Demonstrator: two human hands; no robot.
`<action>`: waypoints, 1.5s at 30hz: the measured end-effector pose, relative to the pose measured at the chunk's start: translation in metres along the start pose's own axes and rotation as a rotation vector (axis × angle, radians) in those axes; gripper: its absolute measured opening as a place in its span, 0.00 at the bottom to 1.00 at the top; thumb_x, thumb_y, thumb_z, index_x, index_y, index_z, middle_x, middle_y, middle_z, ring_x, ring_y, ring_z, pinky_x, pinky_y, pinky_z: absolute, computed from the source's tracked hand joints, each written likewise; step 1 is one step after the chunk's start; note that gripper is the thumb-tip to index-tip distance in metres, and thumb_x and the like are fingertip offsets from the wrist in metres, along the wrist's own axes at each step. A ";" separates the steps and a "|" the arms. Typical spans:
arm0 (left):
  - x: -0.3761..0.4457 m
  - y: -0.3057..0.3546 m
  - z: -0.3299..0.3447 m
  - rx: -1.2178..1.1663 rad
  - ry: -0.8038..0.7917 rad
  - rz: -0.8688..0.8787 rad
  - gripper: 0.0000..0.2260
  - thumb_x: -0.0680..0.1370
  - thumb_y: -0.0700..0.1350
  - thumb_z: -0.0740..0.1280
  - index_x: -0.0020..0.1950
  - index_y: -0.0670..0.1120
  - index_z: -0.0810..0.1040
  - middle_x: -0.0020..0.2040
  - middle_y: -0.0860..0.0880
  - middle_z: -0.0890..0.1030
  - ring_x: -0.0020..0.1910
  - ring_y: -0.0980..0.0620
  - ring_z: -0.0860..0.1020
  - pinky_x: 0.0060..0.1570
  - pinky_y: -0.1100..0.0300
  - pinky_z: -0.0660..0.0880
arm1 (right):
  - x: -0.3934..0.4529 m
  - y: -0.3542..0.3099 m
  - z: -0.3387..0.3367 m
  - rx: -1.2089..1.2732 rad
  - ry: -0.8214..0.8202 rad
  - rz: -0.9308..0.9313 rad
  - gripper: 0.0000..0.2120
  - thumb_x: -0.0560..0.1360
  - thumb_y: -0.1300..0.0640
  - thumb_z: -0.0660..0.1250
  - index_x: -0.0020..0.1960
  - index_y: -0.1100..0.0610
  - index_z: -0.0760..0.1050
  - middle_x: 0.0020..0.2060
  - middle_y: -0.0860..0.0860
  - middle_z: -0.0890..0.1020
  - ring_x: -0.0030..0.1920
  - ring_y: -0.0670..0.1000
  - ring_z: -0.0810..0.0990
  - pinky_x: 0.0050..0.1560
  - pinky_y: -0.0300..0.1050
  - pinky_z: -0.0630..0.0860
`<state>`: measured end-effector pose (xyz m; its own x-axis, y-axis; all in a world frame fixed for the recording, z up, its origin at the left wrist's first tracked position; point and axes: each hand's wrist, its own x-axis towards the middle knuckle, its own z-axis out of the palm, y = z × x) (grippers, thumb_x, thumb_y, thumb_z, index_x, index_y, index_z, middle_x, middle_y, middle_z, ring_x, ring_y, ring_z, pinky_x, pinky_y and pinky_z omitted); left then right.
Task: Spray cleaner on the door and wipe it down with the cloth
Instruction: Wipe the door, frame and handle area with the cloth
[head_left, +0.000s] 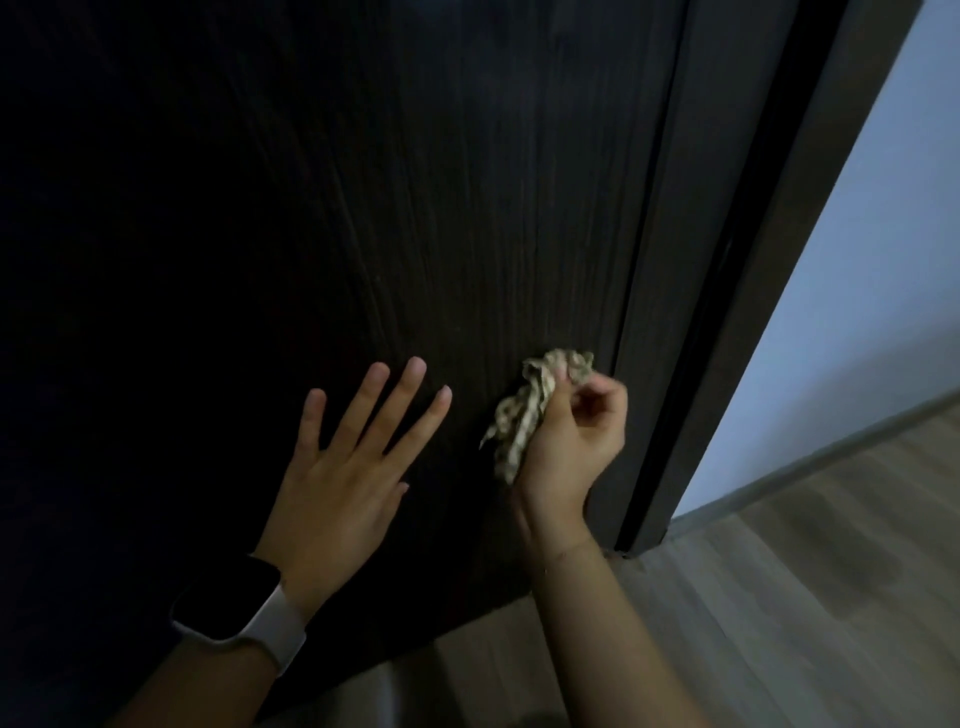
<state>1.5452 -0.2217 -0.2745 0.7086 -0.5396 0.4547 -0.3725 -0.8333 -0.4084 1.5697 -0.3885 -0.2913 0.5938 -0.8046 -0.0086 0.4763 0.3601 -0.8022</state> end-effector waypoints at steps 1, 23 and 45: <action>0.000 0.000 0.001 0.004 0.005 -0.003 0.49 0.64 0.48 0.79 0.78 0.52 0.55 0.80 0.46 0.46 0.78 0.45 0.43 0.72 0.43 0.34 | 0.000 0.011 -0.011 -0.021 0.068 0.049 0.07 0.76 0.70 0.66 0.44 0.60 0.72 0.37 0.50 0.77 0.37 0.40 0.77 0.39 0.31 0.74; 0.003 -0.001 0.003 -0.046 -0.029 -0.011 0.61 0.55 0.46 0.83 0.79 0.52 0.49 0.80 0.48 0.43 0.78 0.46 0.40 0.71 0.43 0.33 | 0.005 0.043 -0.016 -0.183 0.346 0.007 0.09 0.79 0.64 0.65 0.58 0.59 0.75 0.58 0.56 0.74 0.59 0.53 0.75 0.62 0.38 0.72; 0.011 0.064 0.010 -0.011 -0.059 0.204 0.48 0.65 0.45 0.76 0.78 0.54 0.54 0.80 0.44 0.42 0.78 0.39 0.41 0.71 0.37 0.33 | -0.027 0.133 -0.131 -0.260 0.299 0.539 0.10 0.74 0.65 0.71 0.55 0.60 0.80 0.48 0.56 0.83 0.52 0.56 0.81 0.59 0.51 0.77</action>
<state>1.5350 -0.2795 -0.3036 0.6520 -0.6893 0.3159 -0.5179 -0.7091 -0.4784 1.5320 -0.3812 -0.4761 0.4817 -0.6534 -0.5839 -0.0307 0.6533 -0.7565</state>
